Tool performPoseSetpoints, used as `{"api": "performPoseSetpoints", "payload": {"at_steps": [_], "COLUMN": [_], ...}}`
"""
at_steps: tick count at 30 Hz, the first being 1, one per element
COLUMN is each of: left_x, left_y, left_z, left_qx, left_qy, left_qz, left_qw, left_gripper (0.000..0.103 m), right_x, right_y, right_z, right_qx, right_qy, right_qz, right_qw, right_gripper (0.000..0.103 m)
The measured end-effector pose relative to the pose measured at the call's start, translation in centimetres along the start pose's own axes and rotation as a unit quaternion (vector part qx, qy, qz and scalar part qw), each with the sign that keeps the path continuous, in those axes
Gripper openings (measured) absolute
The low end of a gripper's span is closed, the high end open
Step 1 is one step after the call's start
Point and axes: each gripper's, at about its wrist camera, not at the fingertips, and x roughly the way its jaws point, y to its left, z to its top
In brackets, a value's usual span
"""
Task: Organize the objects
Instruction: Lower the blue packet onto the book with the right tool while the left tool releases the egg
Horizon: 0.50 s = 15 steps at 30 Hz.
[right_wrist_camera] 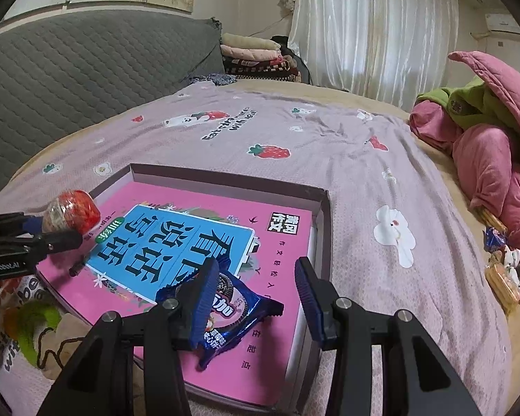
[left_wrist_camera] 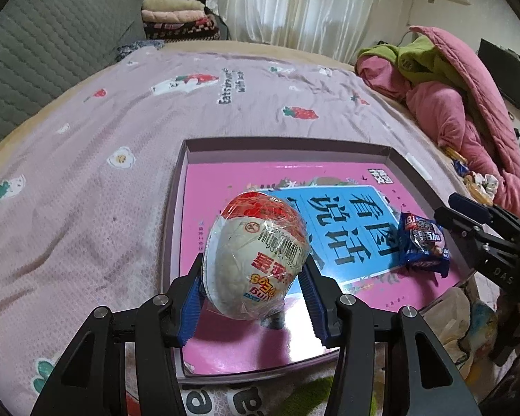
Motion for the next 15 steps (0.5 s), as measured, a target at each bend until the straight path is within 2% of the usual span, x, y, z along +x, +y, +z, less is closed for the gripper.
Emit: {"api": "performPoseSetpoints", "payload": {"at_steps": [12,15], "left_x": [0.25,0.19], "left_y": [0.2,0.21], "left_z": [-0.06,-0.03], "left_qx": [-0.009,-0.009], "left_qy": [0.012,0.011], "left_qz": [-0.011,-0.011], "left_qw": [0.9998,0.9998], "left_gripper": [0.054,0.06], "right_x": [-0.2,-0.34], "right_y": [-0.5,-0.61], "right_z": [-0.29,-0.38], "right_qx": [0.016,0.02], "right_qy": [0.004,0.003], "right_qz": [0.003,0.003], "right_qw": [1.0,1.0], "right_gripper": [0.046,0.047]}}
